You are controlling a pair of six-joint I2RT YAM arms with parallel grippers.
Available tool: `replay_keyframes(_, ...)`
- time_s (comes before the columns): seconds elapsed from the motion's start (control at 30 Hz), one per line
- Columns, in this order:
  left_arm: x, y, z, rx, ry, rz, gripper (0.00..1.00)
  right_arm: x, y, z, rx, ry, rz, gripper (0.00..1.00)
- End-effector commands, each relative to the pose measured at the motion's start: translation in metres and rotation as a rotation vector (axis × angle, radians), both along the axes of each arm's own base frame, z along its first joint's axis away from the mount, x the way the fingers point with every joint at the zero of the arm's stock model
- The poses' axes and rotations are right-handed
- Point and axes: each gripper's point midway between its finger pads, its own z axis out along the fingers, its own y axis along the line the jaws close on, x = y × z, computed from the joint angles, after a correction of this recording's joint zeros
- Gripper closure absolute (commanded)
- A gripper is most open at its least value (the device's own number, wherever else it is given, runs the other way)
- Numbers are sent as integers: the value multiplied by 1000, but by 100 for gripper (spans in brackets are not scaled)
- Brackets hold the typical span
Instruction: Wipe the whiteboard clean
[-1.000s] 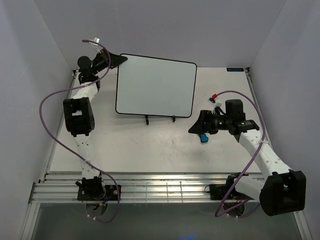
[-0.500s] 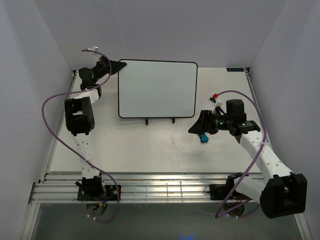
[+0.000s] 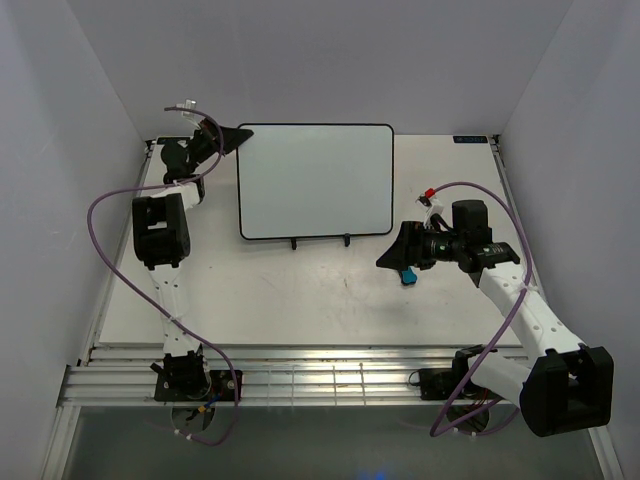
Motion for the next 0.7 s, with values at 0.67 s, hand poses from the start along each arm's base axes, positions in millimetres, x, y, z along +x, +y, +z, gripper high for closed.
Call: replay_keyframes(0.67, -29, 9, 59, 144, -508, -2, 100, 1, 6, 17, 53, -46, 24, 10)
